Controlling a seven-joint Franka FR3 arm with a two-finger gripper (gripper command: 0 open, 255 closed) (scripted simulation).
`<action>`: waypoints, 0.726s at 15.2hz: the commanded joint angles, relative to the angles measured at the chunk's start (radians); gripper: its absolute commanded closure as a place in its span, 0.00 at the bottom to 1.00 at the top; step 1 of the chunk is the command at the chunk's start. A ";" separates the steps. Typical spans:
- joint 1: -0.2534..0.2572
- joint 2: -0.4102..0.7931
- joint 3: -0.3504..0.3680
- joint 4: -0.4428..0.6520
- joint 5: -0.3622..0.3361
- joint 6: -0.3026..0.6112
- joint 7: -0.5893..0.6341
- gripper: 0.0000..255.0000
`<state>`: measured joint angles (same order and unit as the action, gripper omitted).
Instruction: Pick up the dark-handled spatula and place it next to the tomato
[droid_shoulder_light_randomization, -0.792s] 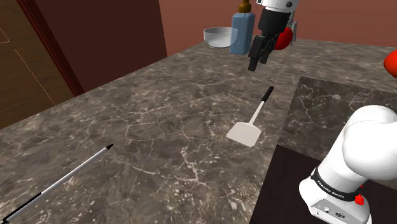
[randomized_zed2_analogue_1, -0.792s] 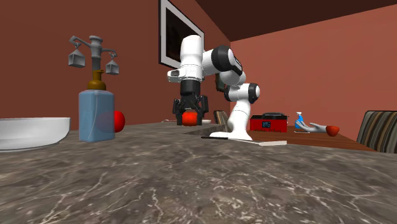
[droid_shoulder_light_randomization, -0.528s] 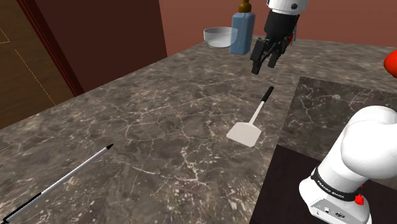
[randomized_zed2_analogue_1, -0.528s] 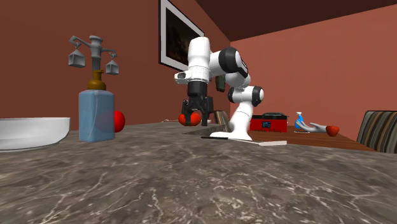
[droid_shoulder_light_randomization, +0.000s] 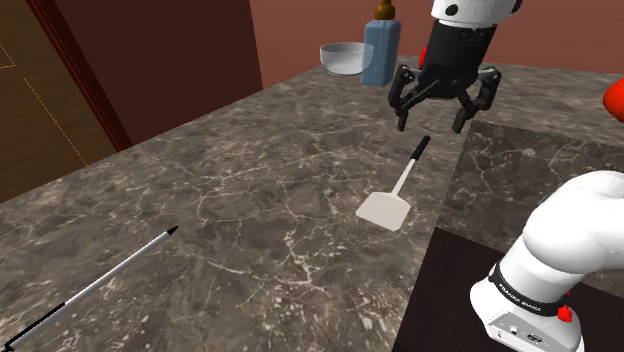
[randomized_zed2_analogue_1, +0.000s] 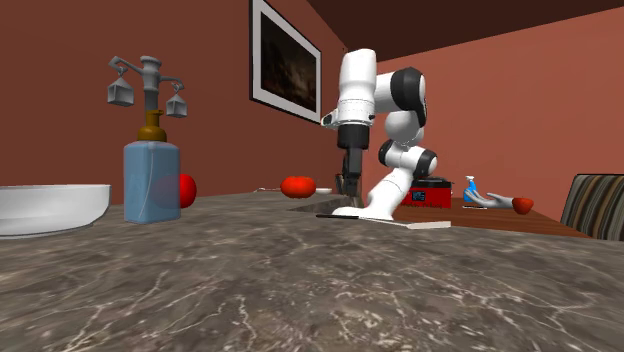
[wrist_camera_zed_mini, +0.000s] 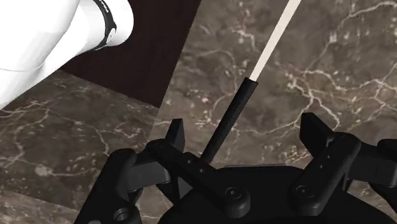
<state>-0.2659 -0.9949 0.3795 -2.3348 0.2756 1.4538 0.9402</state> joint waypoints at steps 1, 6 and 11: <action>-0.064 -0.012 0.089 0.035 0.066 -0.047 0.229 0.00; -0.162 -0.016 0.206 0.079 0.156 -0.087 0.500 0.00; -0.149 -0.045 0.225 0.000 0.177 -0.036 0.492 0.00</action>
<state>-0.4170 -1.0346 0.5999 -2.3204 0.4484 1.4077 1.4323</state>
